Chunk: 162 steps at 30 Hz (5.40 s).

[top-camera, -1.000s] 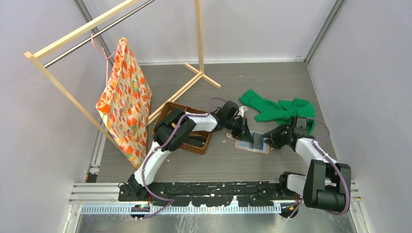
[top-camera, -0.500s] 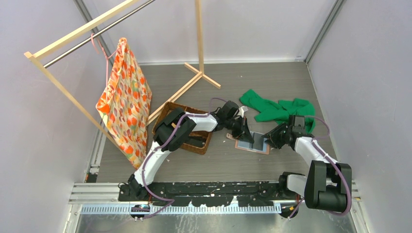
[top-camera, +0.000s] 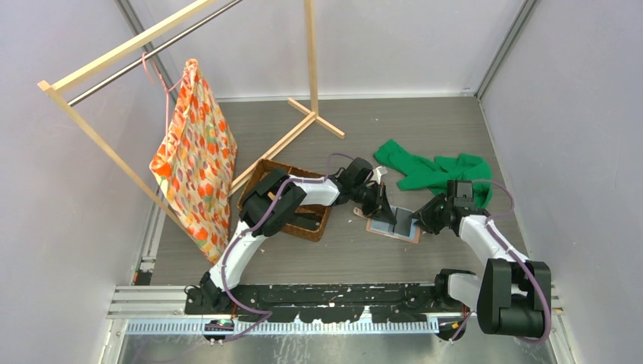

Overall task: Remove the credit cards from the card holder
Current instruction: Remove the credit card from the card holder.

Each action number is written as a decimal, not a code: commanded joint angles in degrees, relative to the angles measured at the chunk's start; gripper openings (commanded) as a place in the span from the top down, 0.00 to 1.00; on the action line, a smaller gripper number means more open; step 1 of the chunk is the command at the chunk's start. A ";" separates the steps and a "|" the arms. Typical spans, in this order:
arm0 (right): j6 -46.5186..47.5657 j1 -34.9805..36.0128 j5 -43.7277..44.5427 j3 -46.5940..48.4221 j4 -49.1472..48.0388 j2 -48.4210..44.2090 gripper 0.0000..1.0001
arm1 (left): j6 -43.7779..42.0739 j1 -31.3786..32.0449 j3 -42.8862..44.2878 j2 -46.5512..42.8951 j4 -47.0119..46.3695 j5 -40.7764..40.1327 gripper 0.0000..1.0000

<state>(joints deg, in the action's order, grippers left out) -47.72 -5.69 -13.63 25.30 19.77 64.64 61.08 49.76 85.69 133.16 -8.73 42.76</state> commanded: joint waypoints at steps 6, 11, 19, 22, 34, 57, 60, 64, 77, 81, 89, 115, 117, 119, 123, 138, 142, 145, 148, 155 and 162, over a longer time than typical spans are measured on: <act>-0.17 3.26 4.05 2.44 4.36 -4.25 0.66 | -1.40 -0.27 0.60 0.63 0.42 1.31 0.99; -0.58 3.91 3.65 2.15 2.98 -1.80 0.66 | -1.45 -0.27 0.64 0.31 0.65 1.07 0.95; -0.88 4.20 3.62 1.86 2.25 -0.81 0.66 | -1.33 -0.27 0.27 0.00 0.39 0.92 0.87; -0.96 4.18 3.61 1.69 1.96 -0.36 0.66 | -1.08 -0.27 -0.09 -0.39 -0.36 0.71 0.84; -0.84 4.29 3.77 1.43 1.77 0.13 0.66 | 3.34 -0.36 -2.48 -0.22 -7.83 0.73 0.89; -0.70 4.28 3.87 1.07 1.98 -0.08 0.66 | 3.64 -0.88 -5.18 -2.27 -10.12 -1.19 0.85; -0.71 4.28 3.87 0.99 1.94 -0.06 0.66 | 3.52 -0.89 -5.27 -2.42 -10.09 -1.41 0.84; -0.70 4.29 3.87 0.98 1.94 -0.13 0.66 | 3.46 -0.97 -5.24 -2.80 -10.08 -1.64 0.82; -0.71 4.33 4.15 1.04 2.38 -0.63 0.67 | 3.84 -1.07 -5.04 -2.55 -10.95 -1.61 0.99; -0.65 4.30 5.64 2.12 4.71 -2.45 0.66 | 3.80 -0.78 -3.43 -1.44 -10.26 -0.31 0.99; -0.79 3.41 7.72 3.94 8.53 -6.90 0.66 | 2.53 1.94 2.81 1.72 -6.39 0.77 1.00; -0.64 2.44 6.56 4.24 7.76 -5.80 0.66 | 2.46 1.89 3.46 1.81 -5.62 0.92 0.85; -0.66 2.44 6.68 4.23 7.68 -5.67 0.66 | 3.29 1.75 2.82 1.84 -7.06 0.96 0.86; -0.73 2.44 6.73 4.07 7.64 -5.75 0.66 | 3.46 1.59 2.45 1.82 -7.40 0.98 0.89; -0.70 2.44 6.72 3.82 7.40 -5.53 0.66 | 3.57 1.57 1.95 1.67 -8.06 1.01 0.97; -0.47 2.08 7.78 3.94 7.87 -5.96 0.66 | 2.03 1.16 0.02 -0.41 -7.68 0.24 0.99; -0.77 1.40 7.16 3.40 7.25 -5.77 0.66 | 0.97 0.83 -1.13 -1.30 -6.72 0.03 0.99; -1.09 1.17 6.50 2.95 6.31 -5.05 0.66 | 0.64 0.65 -2.09 -1.78 -6.73 0.03 0.99; -1.14 1.06 6.34 2.14 5.14 -3.95 0.66 | 0.66 0.44 -3.10 -2.36 -6.95 0.13 0.99; -1.14 0.69 5.81 0.34 3.09 -1.99 0.66 | -0.54 -0.46 -4.04 -4.23 -5.77 0.18 0.99; -0.75 0.68 5.36 -0.93 1.78 -0.58 0.66 | -2.07 -1.44 -1.15 -2.88 -3.12 2.36 0.99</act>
<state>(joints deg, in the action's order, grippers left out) -48.56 -4.75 -8.51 25.58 23.22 62.81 61.36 49.04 82.08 132.05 -14.15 43.22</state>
